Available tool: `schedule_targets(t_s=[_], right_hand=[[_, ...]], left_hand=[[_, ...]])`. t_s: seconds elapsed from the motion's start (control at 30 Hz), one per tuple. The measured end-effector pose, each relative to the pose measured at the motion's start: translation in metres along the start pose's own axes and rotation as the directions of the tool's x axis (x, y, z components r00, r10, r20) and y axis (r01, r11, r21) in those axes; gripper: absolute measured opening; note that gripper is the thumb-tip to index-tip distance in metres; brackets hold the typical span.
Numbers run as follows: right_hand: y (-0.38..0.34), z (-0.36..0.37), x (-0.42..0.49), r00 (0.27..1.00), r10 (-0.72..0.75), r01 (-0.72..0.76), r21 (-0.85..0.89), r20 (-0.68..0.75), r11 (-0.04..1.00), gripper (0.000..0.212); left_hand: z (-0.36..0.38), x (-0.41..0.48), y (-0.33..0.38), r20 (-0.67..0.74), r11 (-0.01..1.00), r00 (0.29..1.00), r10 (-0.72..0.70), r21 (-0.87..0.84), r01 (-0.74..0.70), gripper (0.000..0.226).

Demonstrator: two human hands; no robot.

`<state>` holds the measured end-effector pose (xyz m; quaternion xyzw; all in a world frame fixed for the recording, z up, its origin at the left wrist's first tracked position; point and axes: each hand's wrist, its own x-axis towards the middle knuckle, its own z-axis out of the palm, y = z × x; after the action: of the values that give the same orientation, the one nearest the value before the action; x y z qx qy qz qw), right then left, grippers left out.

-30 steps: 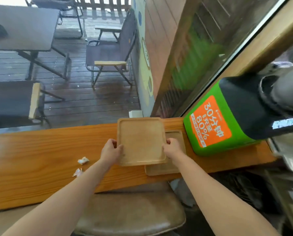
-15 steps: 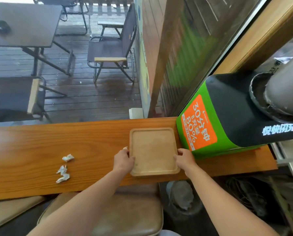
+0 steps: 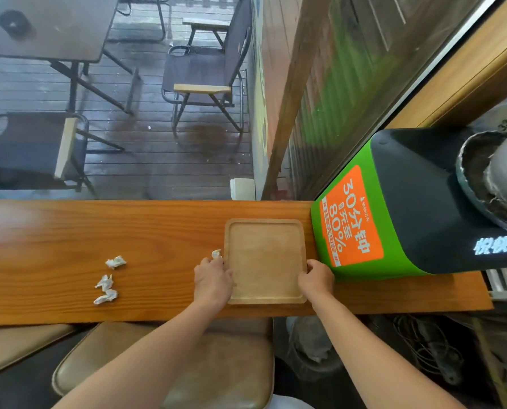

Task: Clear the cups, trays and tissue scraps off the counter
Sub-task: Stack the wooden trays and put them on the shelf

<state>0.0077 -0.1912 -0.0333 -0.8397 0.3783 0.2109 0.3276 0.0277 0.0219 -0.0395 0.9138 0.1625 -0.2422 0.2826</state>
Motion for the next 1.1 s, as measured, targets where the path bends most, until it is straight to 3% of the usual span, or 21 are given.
schedule_targets(t_s=[0.1, 0.2, 0.3, 0.4, 0.53, 0.6, 0.7, 0.87, 1.03, 1.1], right_hand=[[0.001, 0.003, 0.002, 0.993, 0.06, -0.068, 0.078, 0.105, 0.995, 0.035], [0.005, 0.009, 0.003, 0.966, 0.164, -0.221, 0.308, 0.2, 0.925, 0.036], [0.006, 0.011, 0.007, 0.942, 0.21, -0.309, 0.43, 0.263, 0.848, 0.057], [0.009, 0.008, 0.009, 0.928, 0.217, -0.346, 0.481, 0.303, 0.806, 0.077], [0.016, 0.011, 0.001, 0.881, 0.242, -0.434, 0.491, 0.407, 0.755, 0.088], [0.015, 0.012, -0.007, 0.895, 0.205, -0.4, 0.509, 0.397, 0.762, 0.083], [0.011, 0.01, -0.019, 0.939, 0.132, -0.291, 0.527, 0.318, 0.798, 0.084], [0.002, -0.004, -0.066, 0.969, 0.062, -0.211, 0.668, 0.239, 0.714, 0.078], [-0.013, -0.014, -0.132, 0.995, -0.032, -0.053, 0.801, 0.09, 0.596, 0.053], [-0.018, -0.02, -0.153, 0.998, -0.052, -0.001, 0.83, 0.036, 0.558, 0.06]], left_hand=[[0.002, 0.001, 0.0, 0.092, 0.999, 0.996, -0.01, -0.044, 0.014, 0.034], [0.005, 0.004, 0.003, 0.166, 0.98, 0.979, -0.116, -0.139, 0.139, 0.04], [0.007, 0.009, 0.003, 0.205, 0.92, 0.949, -0.24, -0.265, 0.29, 0.038], [0.009, 0.013, -0.002, 0.256, 0.855, 0.92, -0.297, -0.357, 0.375, 0.047], [0.004, 0.015, -0.006, 0.331, 0.777, 0.889, -0.317, -0.447, 0.444, 0.077], [0.002, 0.014, -0.008, 0.392, 0.737, 0.873, -0.291, -0.491, 0.466, 0.079], [-0.009, 0.013, -0.009, 0.434, 0.753, 0.869, -0.239, -0.482, 0.448, 0.07], [-0.051, -0.006, 0.003, 0.559, 0.739, 0.82, -0.128, -0.497, 0.455, 0.074], [-0.106, -0.031, 0.008, 0.522, 0.797, 0.852, 0.049, -0.534, 0.282, 0.084], [-0.122, -0.04, 0.012, 0.505, 0.78, 0.848, 0.161, -0.591, 0.204, 0.075]])
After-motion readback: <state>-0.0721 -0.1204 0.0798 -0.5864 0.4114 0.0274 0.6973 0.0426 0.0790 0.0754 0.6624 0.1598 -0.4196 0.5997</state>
